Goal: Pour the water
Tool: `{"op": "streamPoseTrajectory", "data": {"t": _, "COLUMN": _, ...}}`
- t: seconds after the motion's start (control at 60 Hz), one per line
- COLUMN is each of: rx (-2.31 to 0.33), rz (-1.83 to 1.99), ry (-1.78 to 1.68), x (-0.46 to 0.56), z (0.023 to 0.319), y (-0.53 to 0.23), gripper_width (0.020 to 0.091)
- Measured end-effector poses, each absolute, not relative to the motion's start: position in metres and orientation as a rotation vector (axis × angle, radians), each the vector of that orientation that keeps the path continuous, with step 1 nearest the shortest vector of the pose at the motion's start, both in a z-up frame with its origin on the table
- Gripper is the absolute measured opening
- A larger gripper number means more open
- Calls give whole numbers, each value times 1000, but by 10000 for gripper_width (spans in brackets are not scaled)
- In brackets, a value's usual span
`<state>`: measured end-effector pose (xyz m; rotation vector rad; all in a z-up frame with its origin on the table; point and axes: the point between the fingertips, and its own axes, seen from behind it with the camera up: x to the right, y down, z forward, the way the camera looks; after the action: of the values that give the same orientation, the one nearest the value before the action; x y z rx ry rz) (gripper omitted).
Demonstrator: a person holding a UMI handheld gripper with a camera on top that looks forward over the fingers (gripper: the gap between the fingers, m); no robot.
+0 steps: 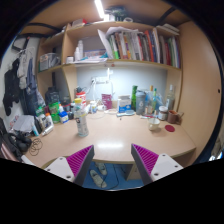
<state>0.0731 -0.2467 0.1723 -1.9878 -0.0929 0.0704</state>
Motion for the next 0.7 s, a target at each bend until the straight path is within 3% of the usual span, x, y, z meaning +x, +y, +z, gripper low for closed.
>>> {"op": "streamPoseTrajectory", "data": {"t": 0.117, "rx": -1973, "rz": 107, "ry": -143, "x": 33, "z": 161, "y": -219, "gripper_width": 857}}
{"op": "streamPoseTrajectory", "data": {"t": 0.283, "rx": -1899, "rz": 154, "ry": -255, "x": -36, "z": 144, "y": -156, "gripper_width": 828}}
{"op": "streamPoseTrajectory", "data": {"t": 0.7, "rx": -1891, "rz": 280, "ry": -302, "x": -152, "z": 68, "y": 35, "gripper_width": 844}}
